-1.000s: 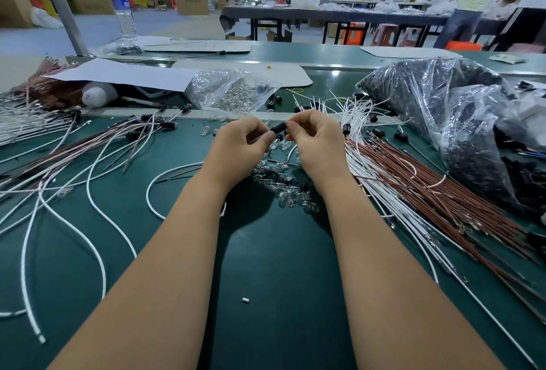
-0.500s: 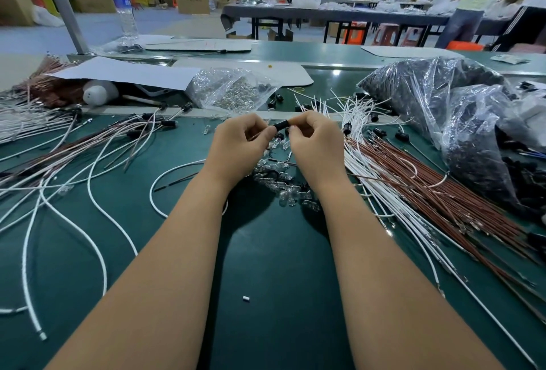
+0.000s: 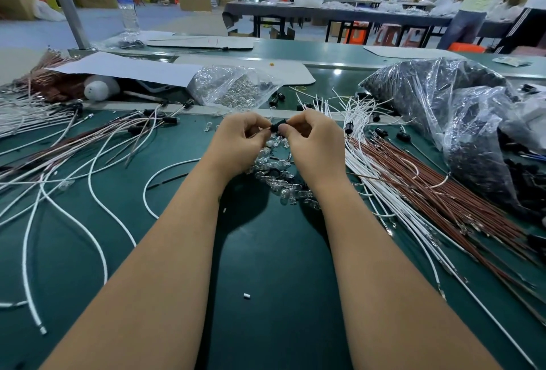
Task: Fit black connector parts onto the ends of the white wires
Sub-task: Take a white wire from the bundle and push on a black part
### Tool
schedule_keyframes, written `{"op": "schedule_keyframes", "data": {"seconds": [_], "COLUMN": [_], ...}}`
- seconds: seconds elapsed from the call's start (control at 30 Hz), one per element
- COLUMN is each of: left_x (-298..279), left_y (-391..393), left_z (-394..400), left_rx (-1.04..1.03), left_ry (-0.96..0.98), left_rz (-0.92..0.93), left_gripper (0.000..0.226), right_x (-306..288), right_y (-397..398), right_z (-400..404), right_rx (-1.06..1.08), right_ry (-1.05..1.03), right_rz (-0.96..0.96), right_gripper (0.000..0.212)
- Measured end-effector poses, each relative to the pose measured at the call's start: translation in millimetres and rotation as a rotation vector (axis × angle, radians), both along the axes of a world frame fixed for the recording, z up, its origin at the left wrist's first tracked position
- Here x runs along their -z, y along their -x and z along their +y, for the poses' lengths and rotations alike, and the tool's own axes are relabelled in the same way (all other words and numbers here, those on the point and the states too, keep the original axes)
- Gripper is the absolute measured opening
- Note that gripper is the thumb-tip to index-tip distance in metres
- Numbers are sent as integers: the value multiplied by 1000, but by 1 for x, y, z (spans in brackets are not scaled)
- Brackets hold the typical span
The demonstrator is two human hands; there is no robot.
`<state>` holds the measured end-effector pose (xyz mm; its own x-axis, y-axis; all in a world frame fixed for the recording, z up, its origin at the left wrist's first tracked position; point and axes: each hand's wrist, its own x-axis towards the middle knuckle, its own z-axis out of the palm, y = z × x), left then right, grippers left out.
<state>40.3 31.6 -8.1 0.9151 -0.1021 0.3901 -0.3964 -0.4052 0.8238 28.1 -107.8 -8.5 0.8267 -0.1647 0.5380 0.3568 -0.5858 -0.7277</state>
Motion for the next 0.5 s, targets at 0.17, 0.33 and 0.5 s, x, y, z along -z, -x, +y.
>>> {"op": "schedule_keyframes", "data": {"seconds": [0.17, 0.33, 0.5], "left_x": [4, 5, -1], "left_y": [-5, -11, -5], "left_z": [3, 8, 6], "left_rx": [-208, -296, -31], "left_ry": [-75, -13, 300], "left_rz": [-82, -98, -55], "left_gripper": [11, 33, 34], "right_x": [2, 3, 3], "right_y": [0, 4, 4], "right_z": [2, 10, 8], "right_rx": [-114, -307, -315], "right_ry": [220, 477, 442], "right_rz": [115, 191, 228], "right_gripper": [10, 13, 5]}}
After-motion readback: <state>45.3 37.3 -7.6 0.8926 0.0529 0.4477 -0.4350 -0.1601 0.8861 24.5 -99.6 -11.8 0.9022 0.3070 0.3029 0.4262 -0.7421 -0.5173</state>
